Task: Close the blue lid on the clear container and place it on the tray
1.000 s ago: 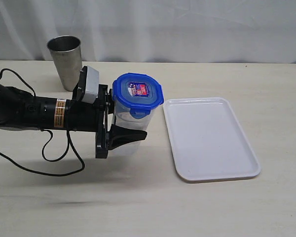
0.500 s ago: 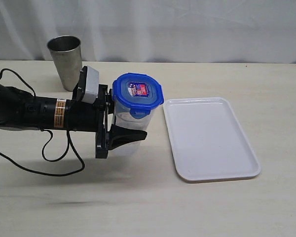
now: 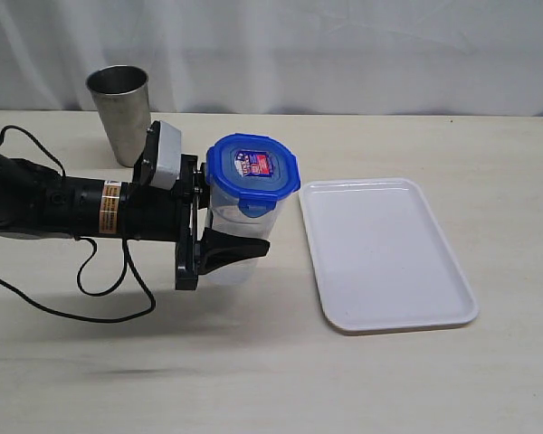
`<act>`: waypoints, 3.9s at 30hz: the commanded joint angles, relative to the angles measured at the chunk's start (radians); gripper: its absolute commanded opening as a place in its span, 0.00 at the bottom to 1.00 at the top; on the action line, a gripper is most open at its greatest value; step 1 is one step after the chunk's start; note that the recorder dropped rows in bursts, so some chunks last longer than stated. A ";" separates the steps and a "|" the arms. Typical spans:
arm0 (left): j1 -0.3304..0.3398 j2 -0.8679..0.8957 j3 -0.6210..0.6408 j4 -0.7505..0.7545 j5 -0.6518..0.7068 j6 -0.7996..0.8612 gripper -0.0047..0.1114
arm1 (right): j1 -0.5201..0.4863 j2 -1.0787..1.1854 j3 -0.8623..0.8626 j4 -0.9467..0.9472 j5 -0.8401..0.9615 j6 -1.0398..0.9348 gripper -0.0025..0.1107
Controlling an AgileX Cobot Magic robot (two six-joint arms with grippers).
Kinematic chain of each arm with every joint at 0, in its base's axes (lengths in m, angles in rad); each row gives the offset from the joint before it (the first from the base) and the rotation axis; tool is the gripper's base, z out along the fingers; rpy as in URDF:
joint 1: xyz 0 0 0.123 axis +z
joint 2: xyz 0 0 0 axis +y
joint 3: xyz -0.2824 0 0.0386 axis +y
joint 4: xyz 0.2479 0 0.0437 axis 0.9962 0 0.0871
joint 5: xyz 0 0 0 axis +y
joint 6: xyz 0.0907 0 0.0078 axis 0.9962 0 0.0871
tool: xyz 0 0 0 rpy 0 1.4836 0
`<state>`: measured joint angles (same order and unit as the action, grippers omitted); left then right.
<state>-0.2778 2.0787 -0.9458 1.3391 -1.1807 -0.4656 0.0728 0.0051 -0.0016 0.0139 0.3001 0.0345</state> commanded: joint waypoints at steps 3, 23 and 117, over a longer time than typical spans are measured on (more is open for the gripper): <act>-0.003 -0.014 -0.005 -0.016 -0.040 0.001 0.04 | 0.000 -0.005 0.002 0.001 -0.041 0.008 0.06; -0.003 -0.014 -0.005 -0.014 -0.040 0.001 0.04 | 0.000 -0.005 0.002 -0.006 0.042 0.008 0.06; -0.531 -0.013 -0.434 0.076 0.819 0.176 0.04 | 0.000 -0.005 0.002 0.001 0.042 0.004 0.06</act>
<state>-0.8484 2.0787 -1.3671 1.5937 -0.2427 -0.2525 0.0728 0.0051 -0.0016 0.0139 0.3387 0.0386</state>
